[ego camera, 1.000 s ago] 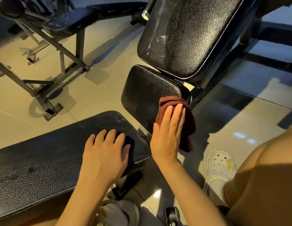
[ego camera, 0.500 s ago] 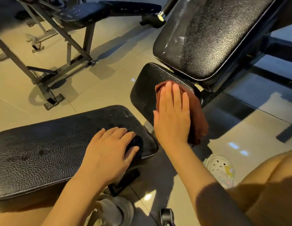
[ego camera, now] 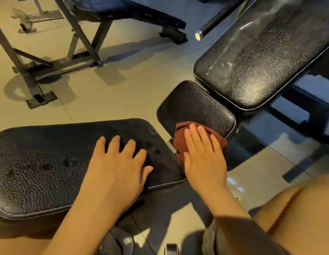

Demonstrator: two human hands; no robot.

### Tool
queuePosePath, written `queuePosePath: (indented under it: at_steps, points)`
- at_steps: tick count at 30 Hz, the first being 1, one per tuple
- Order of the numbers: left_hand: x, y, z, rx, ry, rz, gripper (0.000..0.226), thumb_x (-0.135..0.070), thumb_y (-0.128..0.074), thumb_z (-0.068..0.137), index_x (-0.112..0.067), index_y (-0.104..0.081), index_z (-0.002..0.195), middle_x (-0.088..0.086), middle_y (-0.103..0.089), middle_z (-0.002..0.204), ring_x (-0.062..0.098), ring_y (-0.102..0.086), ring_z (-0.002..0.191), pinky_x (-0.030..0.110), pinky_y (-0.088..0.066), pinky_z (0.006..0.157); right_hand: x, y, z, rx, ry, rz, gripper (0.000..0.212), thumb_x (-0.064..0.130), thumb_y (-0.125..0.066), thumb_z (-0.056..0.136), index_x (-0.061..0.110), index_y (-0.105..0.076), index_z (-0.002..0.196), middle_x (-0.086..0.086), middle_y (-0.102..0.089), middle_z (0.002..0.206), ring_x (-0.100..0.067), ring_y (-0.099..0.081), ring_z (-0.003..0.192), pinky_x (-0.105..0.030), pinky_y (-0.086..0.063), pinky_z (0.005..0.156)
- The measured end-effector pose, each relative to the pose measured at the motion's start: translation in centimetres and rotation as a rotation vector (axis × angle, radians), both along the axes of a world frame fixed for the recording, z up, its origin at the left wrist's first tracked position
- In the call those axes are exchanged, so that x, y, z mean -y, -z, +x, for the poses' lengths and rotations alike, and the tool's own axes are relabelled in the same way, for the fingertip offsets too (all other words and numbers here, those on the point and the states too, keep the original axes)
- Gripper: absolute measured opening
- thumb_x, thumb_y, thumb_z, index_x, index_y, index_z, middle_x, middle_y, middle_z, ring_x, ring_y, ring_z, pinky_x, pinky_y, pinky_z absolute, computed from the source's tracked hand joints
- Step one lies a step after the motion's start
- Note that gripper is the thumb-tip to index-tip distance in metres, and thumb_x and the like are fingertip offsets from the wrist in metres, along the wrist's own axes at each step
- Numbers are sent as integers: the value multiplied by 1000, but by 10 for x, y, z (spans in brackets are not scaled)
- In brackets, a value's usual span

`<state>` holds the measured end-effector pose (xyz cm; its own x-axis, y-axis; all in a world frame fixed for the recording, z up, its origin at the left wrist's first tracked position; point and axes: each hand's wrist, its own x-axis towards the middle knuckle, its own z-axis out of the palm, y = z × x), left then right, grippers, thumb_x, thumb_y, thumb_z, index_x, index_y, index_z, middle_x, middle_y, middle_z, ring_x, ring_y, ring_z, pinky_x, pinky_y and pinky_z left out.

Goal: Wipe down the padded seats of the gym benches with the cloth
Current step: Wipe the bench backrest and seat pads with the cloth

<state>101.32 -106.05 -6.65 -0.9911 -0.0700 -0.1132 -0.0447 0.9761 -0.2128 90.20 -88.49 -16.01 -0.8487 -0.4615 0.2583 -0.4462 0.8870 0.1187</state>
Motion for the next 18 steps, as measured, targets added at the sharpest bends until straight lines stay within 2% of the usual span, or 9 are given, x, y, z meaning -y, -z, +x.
queuePosePath:
  at_steps: [3, 4, 5, 7, 10, 13, 15, 17, 18]
  points:
    - [-1, -5, 0, 22, 7, 36, 58, -44, -32, 85, -9, -77, 96, 24, -70, 104, 53, -62, 99, 68, -48, 84, -5, -13, -15, -89, 49, -42, 72, 39, -62, 87, 9, -39, 148, -11, -37, 154, -28, -33, 143, -41, -13, 116]
    - [-4, -12, -1, 64, -10, 60, 57, -44, -30, 90, -12, -74, 106, 25, -66, 114, 53, -58, 107, 68, -45, 89, -4, -19, -25, -130, 95, -59, 70, 41, -58, 88, 9, -40, 147, -12, -37, 154, -29, -33, 142, -42, -14, 115]
    - [-8, -17, -3, 100, -33, 44, 55, -44, -25, 97, -18, -65, 125, 24, -56, 132, 52, -48, 123, 68, -37, 100, -1, -25, -36, -172, 138, -64, 69, 43, -53, 88, 8, -41, 147, -14, -38, 153, -31, -34, 141, -44, -14, 115]
    - [-8, -8, -4, 132, -38, -38, 56, -50, -13, 102, -25, -24, 151, 14, -20, 159, 44, -14, 145, 61, -13, 116, 9, -37, -59, -216, 169, -28, 68, 45, -44, 90, 8, -42, 146, -16, -38, 152, -35, -35, 140, -49, -14, 113]
    - [-10, -11, -2, 162, -22, -87, 61, -53, -10, 100, -23, -8, 153, 10, -8, 162, 41, -2, 147, 59, -5, 116, 28, -42, -82, -188, 92, 131, 66, 46, -26, 95, 13, -36, 150, -15, -32, 156, -35, -28, 144, -54, -9, 115]
    - [-8, -11, -2, 140, -55, -57, 60, -52, -12, 101, -22, -12, 153, 11, -11, 161, 42, -5, 146, 61, -6, 115, 50, -42, -93, -147, 12, 241, 62, 47, -15, 99, 20, -24, 154, -10, -15, 163, -35, -10, 149, -60, 1, 116]
    - [-7, -11, -3, 132, -105, 4, 55, -50, -27, 99, -24, -34, 147, 17, -31, 154, 47, -22, 141, 64, -16, 111, 67, -41, -98, -111, -10, 296, 60, 50, -14, 102, 23, -11, 156, -6, -2, 164, -36, 4, 149, -65, 10, 112]
    - [-3, -10, -2, 175, -56, 101, 41, -40, -54, 89, -14, -69, 118, 24, -61, 124, 54, -50, 118, 69, -35, 97, 80, -39, -99, -101, -82, 358, 59, 51, -14, 103, 25, -9, 156, -3, 0, 164, -37, 8, 149, -68, 12, 109]
    - [0, -5, 0, 119, -16, 95, 37, -35, -65, 82, -8, -74, 104, 26, -67, 111, 56, -57, 107, 70, -40, 90, 82, -38, -97, -87, -144, 390, 58, 50, -15, 103, 26, -11, 156, -1, -2, 165, -37, 8, 149, -68, 12, 110]
